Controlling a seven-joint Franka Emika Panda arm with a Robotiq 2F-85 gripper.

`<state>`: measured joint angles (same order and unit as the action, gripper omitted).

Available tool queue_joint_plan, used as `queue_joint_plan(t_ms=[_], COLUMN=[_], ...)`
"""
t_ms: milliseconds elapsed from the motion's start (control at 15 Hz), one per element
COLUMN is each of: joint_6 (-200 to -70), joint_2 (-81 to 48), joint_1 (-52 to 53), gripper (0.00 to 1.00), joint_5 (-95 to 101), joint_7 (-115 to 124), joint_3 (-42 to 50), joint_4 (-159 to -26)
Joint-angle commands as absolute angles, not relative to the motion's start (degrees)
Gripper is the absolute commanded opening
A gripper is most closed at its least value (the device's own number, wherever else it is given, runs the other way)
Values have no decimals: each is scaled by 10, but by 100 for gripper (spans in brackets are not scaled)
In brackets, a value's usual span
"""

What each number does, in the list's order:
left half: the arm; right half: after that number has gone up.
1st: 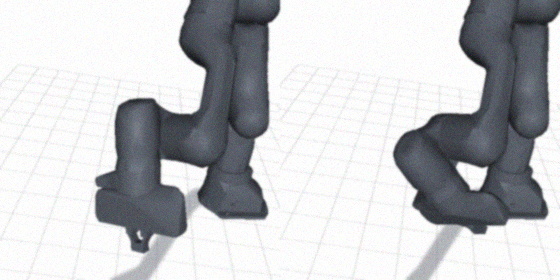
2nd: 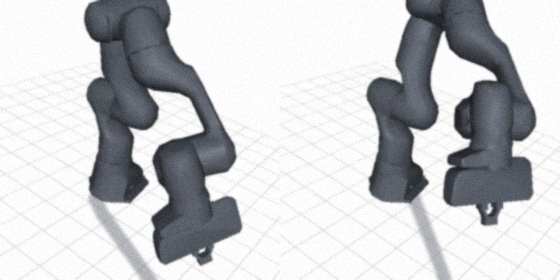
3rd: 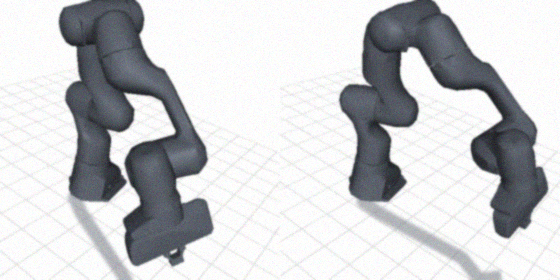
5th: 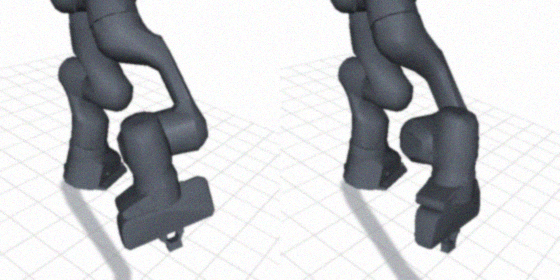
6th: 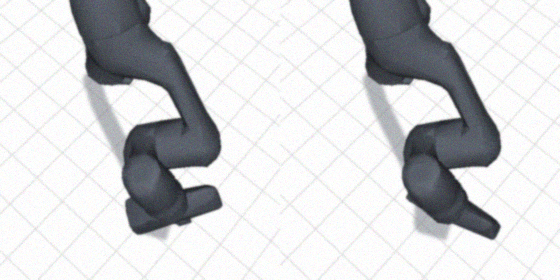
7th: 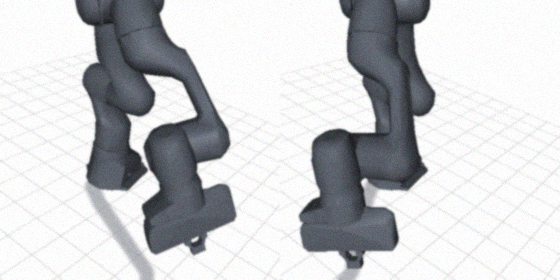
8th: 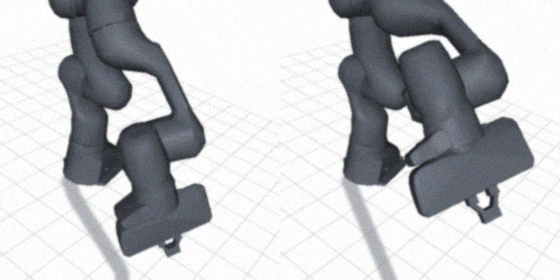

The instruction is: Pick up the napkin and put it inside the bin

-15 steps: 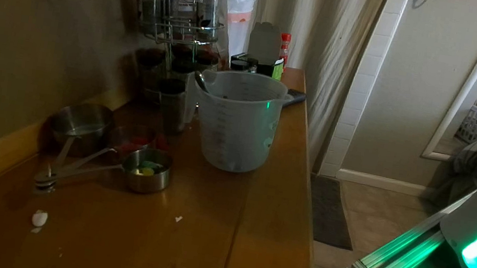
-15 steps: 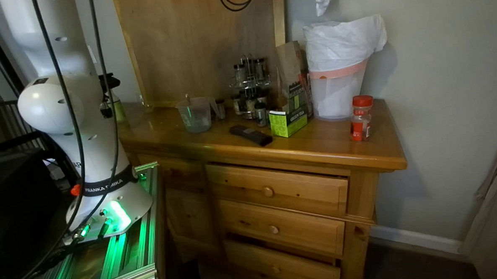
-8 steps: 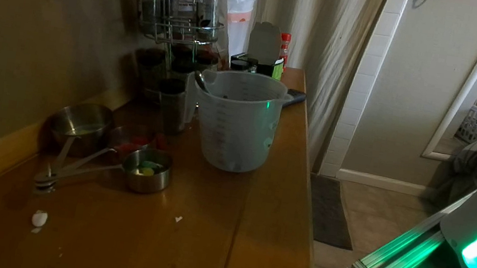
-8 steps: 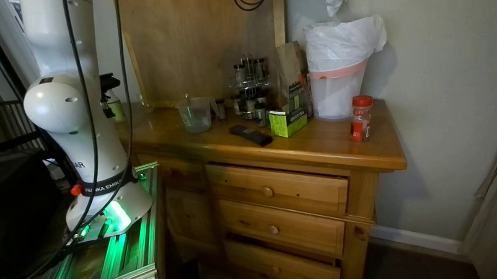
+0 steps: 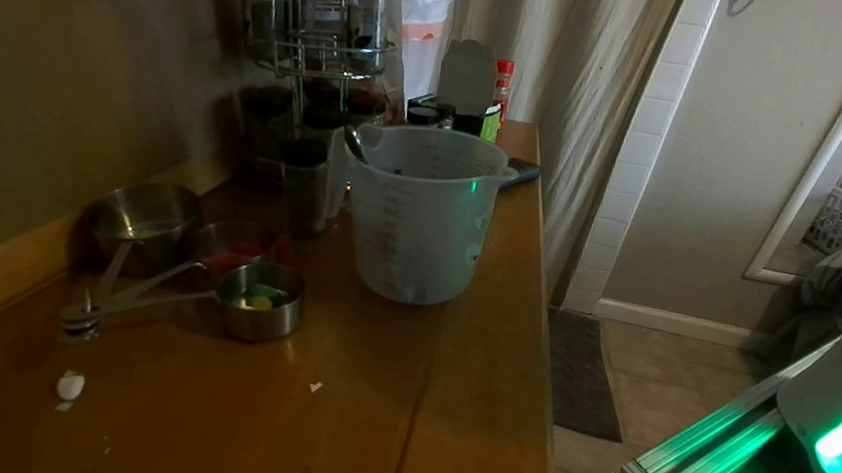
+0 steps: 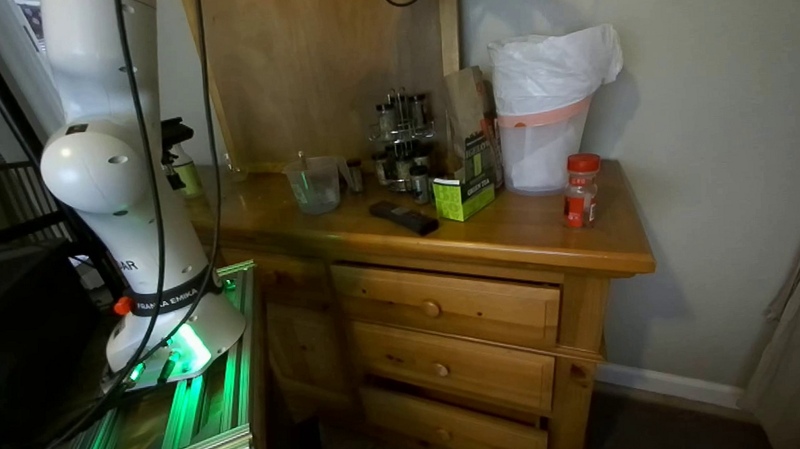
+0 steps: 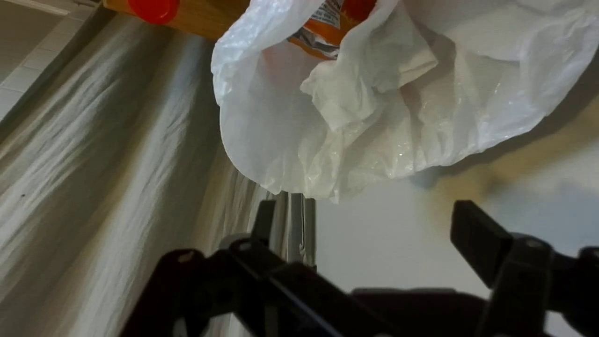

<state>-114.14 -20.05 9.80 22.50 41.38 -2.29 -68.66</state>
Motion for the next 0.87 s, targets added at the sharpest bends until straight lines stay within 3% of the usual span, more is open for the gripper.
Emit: queue_joint_plan(t_ms=[0, 467, 667, 733, 800], joint_6=[-1129, -1182, -1273, -1215, -1233], joint_2=[-199, -31, 42, -25, -5], joint_1=[101, 72, 56, 70, 59], gripper=[100, 100, 100, 100, 100], joint_5=[219, 198, 137, 177, 162], joint_7=[409, 191, 91, 145, 121], joint_3=[-27, -44, -33, -36, -40], joint_4=[-663, -842, -922, -834, -855])
